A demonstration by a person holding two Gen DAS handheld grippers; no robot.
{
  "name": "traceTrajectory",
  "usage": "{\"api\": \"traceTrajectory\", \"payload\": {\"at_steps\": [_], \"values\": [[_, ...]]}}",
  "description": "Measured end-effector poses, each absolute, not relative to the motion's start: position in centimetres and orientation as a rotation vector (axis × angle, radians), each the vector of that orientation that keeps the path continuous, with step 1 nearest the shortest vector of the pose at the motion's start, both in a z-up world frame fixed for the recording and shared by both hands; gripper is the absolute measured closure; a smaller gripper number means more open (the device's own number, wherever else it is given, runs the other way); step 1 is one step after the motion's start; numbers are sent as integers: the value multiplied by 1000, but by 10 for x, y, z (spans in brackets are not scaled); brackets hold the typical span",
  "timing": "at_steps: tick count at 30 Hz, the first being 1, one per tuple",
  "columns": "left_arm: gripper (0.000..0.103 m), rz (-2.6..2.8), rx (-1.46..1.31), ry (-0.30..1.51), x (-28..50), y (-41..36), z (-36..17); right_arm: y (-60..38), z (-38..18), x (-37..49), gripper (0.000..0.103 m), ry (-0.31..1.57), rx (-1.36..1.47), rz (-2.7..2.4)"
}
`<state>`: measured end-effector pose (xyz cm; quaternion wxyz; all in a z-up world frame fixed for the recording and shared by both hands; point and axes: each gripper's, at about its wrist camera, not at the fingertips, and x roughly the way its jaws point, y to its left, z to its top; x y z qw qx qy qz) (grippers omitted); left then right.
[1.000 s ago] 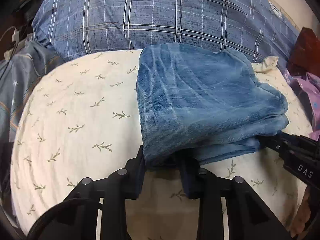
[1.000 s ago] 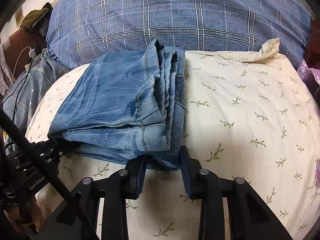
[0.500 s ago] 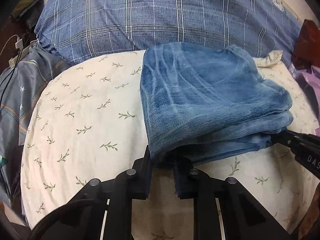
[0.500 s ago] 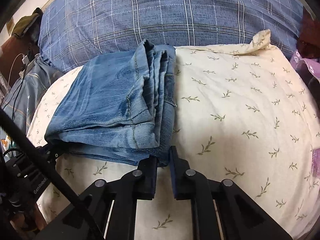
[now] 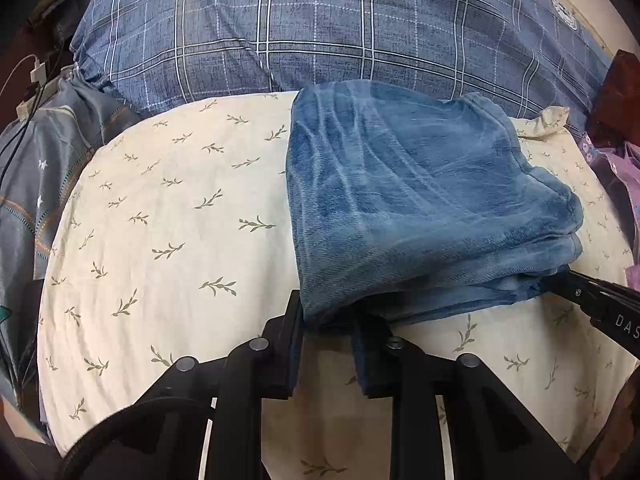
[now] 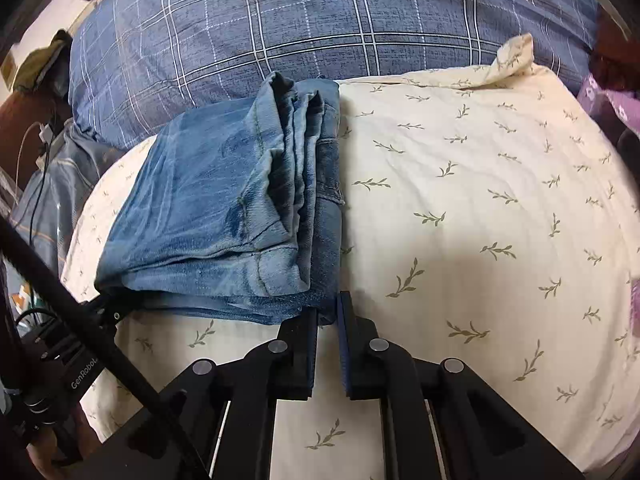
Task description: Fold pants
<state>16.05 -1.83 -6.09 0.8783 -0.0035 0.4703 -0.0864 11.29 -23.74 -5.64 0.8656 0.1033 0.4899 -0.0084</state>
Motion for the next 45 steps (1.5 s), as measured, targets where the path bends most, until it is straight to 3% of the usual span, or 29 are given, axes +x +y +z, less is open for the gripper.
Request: {"api": "traceTrajectory", "payload": {"at_steps": [6,10,14,17,24,26,28,32,34,36,38,41,44,45], "values": [[76,-196,-67,1003,171,-10,-65,-243,-64,116,88,1031,277,11],[88,-232,-114,987,170,-3,-61,-241,-61,115,94,1021,245,16],[88,-231,-129,937,167,6,-47,-239,-37,104,95,960,257,51],[86,-216,-125,1039,176,6,-71,-238,-54,111,95,1027,265,48],[83,-210,-81,1029,171,2,-62,-240,-54,113,87,1040,261,60],[79,-207,-74,1034,169,0,-62,-239,-55,113,81,1048,270,65],[78,-206,-74,1038,170,0,-62,-236,-55,114,60,1067,260,91],[76,-208,-40,1049,171,-8,-55,-230,-34,108,52,1064,195,214],[75,-224,-15,1026,158,-5,-48,-239,-17,99,31,990,228,264],[68,-283,-65,977,146,3,-36,-256,-7,97,23,919,336,299],[57,-354,-179,930,145,13,-21,-265,-9,105,23,908,446,308],[55,-394,-310,879,147,29,-8,-264,-15,119,28,898,489,299],[45,-375,-433,859,154,51,-10,-268,-34,127,49,941,549,271],[47,-352,-467,882,161,57,-16,-269,-40,129,59,961,570,272]]}}
